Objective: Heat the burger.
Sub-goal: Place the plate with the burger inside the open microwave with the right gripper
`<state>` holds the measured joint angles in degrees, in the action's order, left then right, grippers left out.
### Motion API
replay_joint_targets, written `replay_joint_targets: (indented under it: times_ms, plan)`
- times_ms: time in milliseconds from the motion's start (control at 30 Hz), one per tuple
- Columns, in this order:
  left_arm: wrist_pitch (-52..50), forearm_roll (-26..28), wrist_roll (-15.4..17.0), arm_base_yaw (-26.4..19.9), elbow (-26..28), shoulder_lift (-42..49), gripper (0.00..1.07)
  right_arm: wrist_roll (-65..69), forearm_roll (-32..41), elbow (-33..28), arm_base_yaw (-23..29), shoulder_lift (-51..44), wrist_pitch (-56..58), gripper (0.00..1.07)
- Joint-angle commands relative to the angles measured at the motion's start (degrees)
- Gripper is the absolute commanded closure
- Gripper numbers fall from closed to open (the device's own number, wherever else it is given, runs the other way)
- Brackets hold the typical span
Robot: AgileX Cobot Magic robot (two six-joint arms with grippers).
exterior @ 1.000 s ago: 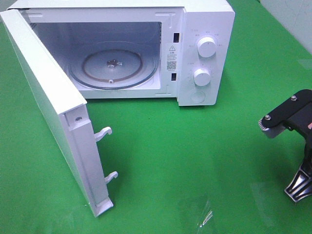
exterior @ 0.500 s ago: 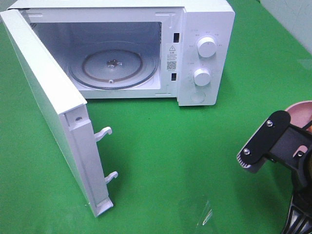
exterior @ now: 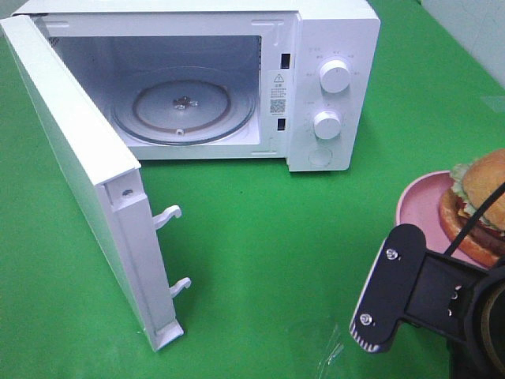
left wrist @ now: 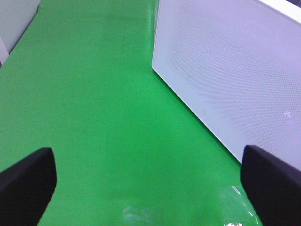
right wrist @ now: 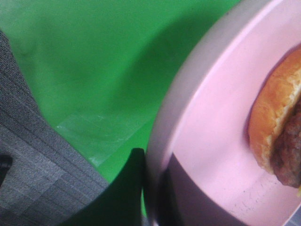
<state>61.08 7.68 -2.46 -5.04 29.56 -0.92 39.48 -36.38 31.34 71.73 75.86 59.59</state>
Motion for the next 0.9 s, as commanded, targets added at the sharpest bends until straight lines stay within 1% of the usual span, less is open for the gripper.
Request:
replay_joint_targets:
  times_ms: [33,133,200,367,600,733,900]
  plan:
    - [0.3,-0.2,0.2,0.2,0.0,0.2,0.08,-0.5,-5.2,-0.2,1.9,-0.5,2.5,1.05]
    - [0.3,-0.2,0.2,0.2,0.0,0.2,0.08,-2.1,-5.8,-0.2,2.3,-0.5,1.9,1.05]
    - [0.3,-0.2,0.2,0.2,0.0,0.2,0.08,-6.5,-6.5,-0.2,2.3,-0.5,-0.7,1.05]
    - [0.3,-0.2,0.2,0.2,0.0,0.2,0.08,-8.7,-7.6,-0.2,2.3,-0.5,-2.2,1.05]
    - [0.3,-0.2,0.2,0.2,0.0,0.2,0.08,-13.3,-14.0,-0.2,2.3,-0.5,-2.6,1.05]
    - [0.3,-0.2,0.2,0.2,0.0,0.2,0.08,-17.4,-14.8,-0.2,2.3,-0.5,-3.0,1.05]
    - [0.3,-0.2,0.2,0.2,0.0,0.2,0.08,-22.1,-14.8,-0.2,2.3,-0.5,-8.4,1.05]
